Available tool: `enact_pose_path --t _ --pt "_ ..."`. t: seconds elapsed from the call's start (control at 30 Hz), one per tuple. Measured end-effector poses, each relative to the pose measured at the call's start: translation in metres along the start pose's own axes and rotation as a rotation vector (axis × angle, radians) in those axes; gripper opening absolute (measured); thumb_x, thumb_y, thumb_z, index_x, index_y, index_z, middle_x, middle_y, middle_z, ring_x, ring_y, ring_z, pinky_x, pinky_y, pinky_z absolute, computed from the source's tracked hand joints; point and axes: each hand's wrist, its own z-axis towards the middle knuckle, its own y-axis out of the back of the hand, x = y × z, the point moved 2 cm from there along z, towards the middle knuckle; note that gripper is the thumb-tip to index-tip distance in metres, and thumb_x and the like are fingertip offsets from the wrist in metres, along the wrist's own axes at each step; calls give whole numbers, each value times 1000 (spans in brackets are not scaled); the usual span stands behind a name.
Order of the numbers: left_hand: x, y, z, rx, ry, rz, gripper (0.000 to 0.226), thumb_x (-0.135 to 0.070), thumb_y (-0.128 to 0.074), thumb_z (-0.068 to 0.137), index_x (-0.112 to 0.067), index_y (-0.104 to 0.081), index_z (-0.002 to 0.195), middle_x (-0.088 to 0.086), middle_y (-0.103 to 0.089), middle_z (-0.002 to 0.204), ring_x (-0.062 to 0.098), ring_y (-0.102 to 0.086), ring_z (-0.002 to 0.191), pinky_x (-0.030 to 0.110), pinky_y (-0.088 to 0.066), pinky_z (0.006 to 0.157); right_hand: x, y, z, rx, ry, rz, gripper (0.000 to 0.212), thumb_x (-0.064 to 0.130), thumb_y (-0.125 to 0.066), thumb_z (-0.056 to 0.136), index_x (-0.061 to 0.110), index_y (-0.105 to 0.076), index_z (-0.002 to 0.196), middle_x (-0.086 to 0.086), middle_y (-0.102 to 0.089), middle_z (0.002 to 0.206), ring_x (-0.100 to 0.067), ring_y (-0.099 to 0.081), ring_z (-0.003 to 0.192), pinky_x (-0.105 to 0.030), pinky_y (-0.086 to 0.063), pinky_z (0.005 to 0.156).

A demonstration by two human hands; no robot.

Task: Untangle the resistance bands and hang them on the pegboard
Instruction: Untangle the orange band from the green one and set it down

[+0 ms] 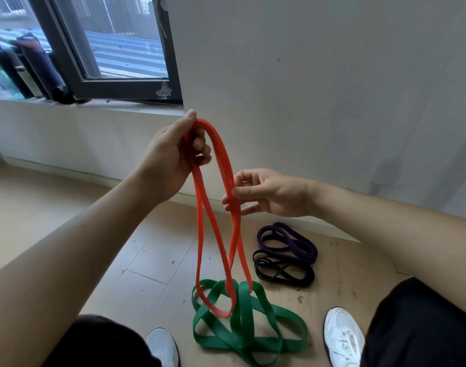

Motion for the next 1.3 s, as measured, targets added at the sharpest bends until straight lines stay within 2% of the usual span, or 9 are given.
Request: enact_pose_path --t 0.13,0.23,0.47,0.57,0.7,0.93,1.07,1.2,1.3 --pt "2 7 2 -12 -16 -5 38 -36 -41 108 -15 -55 79 -3 -54 62 15 -65 71 28 -54 74 -2 -2 5 -63 -5 -105 28 13 -67 95 12 -62 123 -3 -69 106 -21 -67 104 -44 -54 102" --pt "4 10 1 5 -1 18 38 -36 -42 107 -15 -56 79 -3 -53 62 16 -65 71 29 -54 74 -17 -10 4 -43 -64 -257 28 15 -67 95 13 -66 123 -7 -70 116 -21 -68 109 -37 -54 98" --pt "30 19 -30 214 219 389 29 -37 -56 94 -12 -61 79 1 -56 64 18 -62 67 30 -53 75 -88 -16 1 -6 -278 -476 21 9 -68 95 15 -72 115 -1 -75 108 -13 -72 102 -38 -55 101" --pt "45 28 -45 275 304 458 28 -37 -59 90 -10 -65 81 -1 -57 64 15 -55 62 25 -51 68 -118 -14 1 -35 -285 -483 20 9 -73 91 15 -74 110 0 -77 98 -9 -73 91 -35 -57 91" --pt "59 47 -65 373 394 495 32 -35 -63 97 -16 -71 73 1 -57 65 15 -50 60 21 -47 62 -168 -13 7 53 -398 -360 35 1 -73 88 15 -70 119 -6 -77 109 -13 -73 95 -32 -58 85" --pt "84 51 -90 481 569 617 32 -44 -64 90 -19 -72 72 5 -57 71 18 -49 66 27 -42 65 -285 -9 23 -203 -432 -523 14 16 -73 90 17 -76 104 -4 -76 101 -21 -71 96 -34 -59 89" --pt "104 49 -95 451 649 643 32 -38 -64 96 -17 -73 72 8 -56 70 16 -48 64 30 -40 66 -339 -6 22 -225 -521 -656 25 14 -71 89 21 -74 113 -5 -75 105 -21 -70 99 -34 -55 91" --pt "120 44 -96 444 714 659 32 -38 -62 90 -15 -74 72 5 -58 66 13 -49 62 25 -41 63 -378 -7 26 -55 -601 -862 63 6 -62 92 37 -51 145 -8 -64 127 -26 -64 109 -37 -54 93" --pt "128 42 -95 457 761 665 32 -40 -62 88 -17 -74 70 3 -59 65 14 -49 63 25 -41 63 -387 -11 34 162 -448 -1223 66 7 -46 99 43 -35 153 -12 -45 135 -34 -48 129 -41 -45 97"
